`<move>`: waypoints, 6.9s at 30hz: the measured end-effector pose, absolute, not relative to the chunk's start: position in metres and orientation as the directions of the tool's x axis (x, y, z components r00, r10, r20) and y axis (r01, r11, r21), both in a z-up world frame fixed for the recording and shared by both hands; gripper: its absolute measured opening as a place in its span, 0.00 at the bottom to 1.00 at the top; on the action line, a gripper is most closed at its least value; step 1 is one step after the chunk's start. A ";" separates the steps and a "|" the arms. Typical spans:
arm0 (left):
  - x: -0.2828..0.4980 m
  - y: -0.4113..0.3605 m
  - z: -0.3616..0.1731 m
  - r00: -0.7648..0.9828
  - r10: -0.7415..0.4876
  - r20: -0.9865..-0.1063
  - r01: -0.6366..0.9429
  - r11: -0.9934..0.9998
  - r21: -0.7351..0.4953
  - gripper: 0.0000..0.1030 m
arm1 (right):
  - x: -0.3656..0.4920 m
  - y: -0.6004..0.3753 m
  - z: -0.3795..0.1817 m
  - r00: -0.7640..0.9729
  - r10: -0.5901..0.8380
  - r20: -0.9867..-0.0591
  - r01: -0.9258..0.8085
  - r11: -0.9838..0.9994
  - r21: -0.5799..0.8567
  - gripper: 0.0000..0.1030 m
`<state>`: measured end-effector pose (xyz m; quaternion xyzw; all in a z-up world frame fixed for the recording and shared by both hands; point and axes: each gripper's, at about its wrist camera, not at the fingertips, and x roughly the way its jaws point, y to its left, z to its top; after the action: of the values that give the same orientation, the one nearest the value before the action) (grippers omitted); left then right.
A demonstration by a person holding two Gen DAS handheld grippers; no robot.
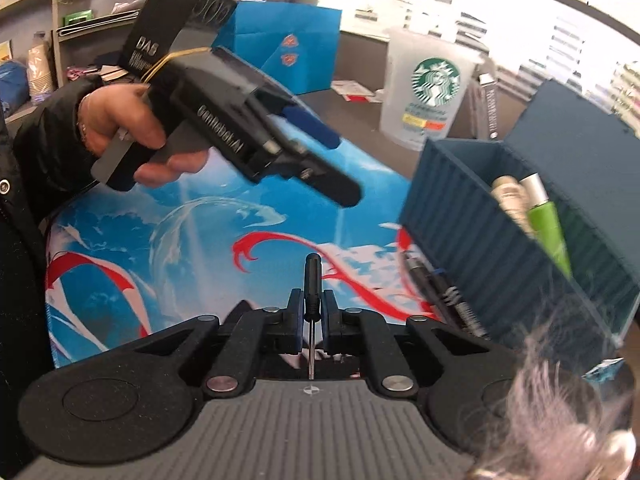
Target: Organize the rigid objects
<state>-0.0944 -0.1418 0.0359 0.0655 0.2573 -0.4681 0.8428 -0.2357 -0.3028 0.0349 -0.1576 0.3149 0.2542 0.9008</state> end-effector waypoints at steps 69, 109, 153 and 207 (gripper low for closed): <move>-0.103 -0.158 0.018 0.379 -0.739 -0.557 0.852 0.513 -0.102 1.00 | -0.108 -0.374 0.107 0.712 0.324 -0.623 -0.542 0.818 -0.194 0.37; -0.103 -0.164 -0.006 0.641 -0.445 -0.626 0.588 0.809 0.027 1.00 | -0.242 -0.318 0.054 0.818 0.467 -0.335 -0.472 0.879 0.074 0.77; -0.104 -0.164 -0.005 0.640 -0.445 -0.626 0.587 0.809 0.025 1.00 | -0.264 -0.338 0.026 0.841 0.471 -0.265 -0.403 0.874 0.272 0.81; -0.105 -0.166 -0.006 0.640 -0.445 -0.626 0.587 0.809 0.025 1.00 | -0.261 -0.323 0.013 0.839 0.461 -0.288 -0.369 0.872 0.321 0.89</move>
<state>-0.1046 -0.1661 -0.0060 0.1136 0.3119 -0.2872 0.8985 -0.2607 -0.3231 0.0134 0.1273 0.1809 0.2183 0.9505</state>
